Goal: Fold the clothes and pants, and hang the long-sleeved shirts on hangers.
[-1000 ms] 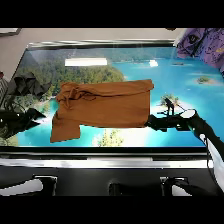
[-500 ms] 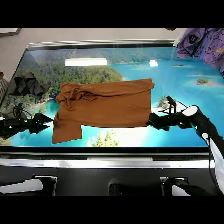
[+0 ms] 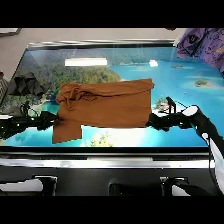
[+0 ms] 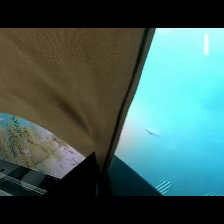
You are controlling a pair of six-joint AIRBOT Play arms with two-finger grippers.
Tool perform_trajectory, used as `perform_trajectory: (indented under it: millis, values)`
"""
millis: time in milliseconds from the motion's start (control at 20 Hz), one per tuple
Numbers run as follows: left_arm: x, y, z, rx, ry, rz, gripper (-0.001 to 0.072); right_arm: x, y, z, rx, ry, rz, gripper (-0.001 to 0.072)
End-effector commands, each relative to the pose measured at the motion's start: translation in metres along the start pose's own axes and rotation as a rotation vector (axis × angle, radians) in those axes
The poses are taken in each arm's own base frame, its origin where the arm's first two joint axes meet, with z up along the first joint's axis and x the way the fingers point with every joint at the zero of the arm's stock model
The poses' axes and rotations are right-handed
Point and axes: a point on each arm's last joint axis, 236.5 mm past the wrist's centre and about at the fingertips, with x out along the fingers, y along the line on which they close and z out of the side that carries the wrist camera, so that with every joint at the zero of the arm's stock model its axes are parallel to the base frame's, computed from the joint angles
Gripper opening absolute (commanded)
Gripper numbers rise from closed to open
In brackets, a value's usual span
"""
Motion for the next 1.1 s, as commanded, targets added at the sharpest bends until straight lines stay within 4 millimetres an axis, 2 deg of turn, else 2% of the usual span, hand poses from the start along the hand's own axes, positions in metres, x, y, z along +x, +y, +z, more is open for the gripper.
perform_trajectory:
  millis: [0, 50, 150, 200, 250, 350, 500, 600, 700, 750, 850, 950, 1050]
  values:
    - [0.010, -0.009, -0.002, 0.001, 0.017, -0.024, 0.0073, 0.000, 0.003, 0.000, 0.002, 0.002, 0.009, 0.0026]
    - [0.009, -0.015, 0.000, 0.017, 0.022, -0.031, 0.0021, -0.001, 0.005, 0.001, 0.002, -0.001, 0.015, 0.0026]
    - [0.004, -0.037, 0.008, 0.082, 0.038, -0.059, 0.0019, -0.010, 0.016, 0.011, -0.040, -0.024, 0.026, 0.0025]
    - [-0.002, -0.051, 0.018, 0.121, 0.028, -0.069, 0.0018, -0.018, 0.024, 0.020, -0.063, -0.042, 0.035, 0.0025]
    - [-0.010, -0.066, 0.033, 0.154, -0.001, -0.074, 0.0018, -0.029, 0.036, 0.033, -0.094, -0.071, 0.045, 0.0025]
    - [-0.039, -0.111, 0.072, 0.243, -0.103, -0.082, 0.0018, -0.061, 0.065, 0.064, -0.178, -0.156, 0.059, 0.0025]
    - [-0.111, -0.207, 0.124, 0.437, -0.305, -0.098, 0.0017, -0.129, 0.123, 0.111, -0.329, -0.338, 0.081, 0.0025]
    - [-0.175, -0.271, 0.138, 0.586, -0.454, -0.047, 0.0017, -0.186, 0.170, 0.125, -0.445, -0.452, 0.103, 0.0025]
    - [-0.250, -0.326, 0.131, 0.706, -0.626, 0.043, 0.0017, -0.248, 0.214, 0.121, -0.566, -0.556, 0.106, 0.0025]
    - [-0.291, -0.351, 0.120, 0.749, -0.729, 0.087, 0.0017, -0.281, 0.235, 0.112, -0.624, -0.620, 0.102, 0.0025]
    - [-0.361, -0.385, 0.083, 0.791, -0.916, 0.126, 0.0018, -0.345, 0.268, 0.083, -0.731, -0.761, 0.083, 0.0025]
    - [-0.412, -0.396, 0.033, 0.804, -1.056, 0.173, 0.0017, -0.397, 0.294, 0.040, -0.775, -0.893, 0.098, 0.0025]
    - [-0.443, -0.393, -0.013, 0.796, -1.143, 0.213, 0.0018, -0.434, 0.306, -0.007, -0.792, -0.994, 0.110, 0.0025]
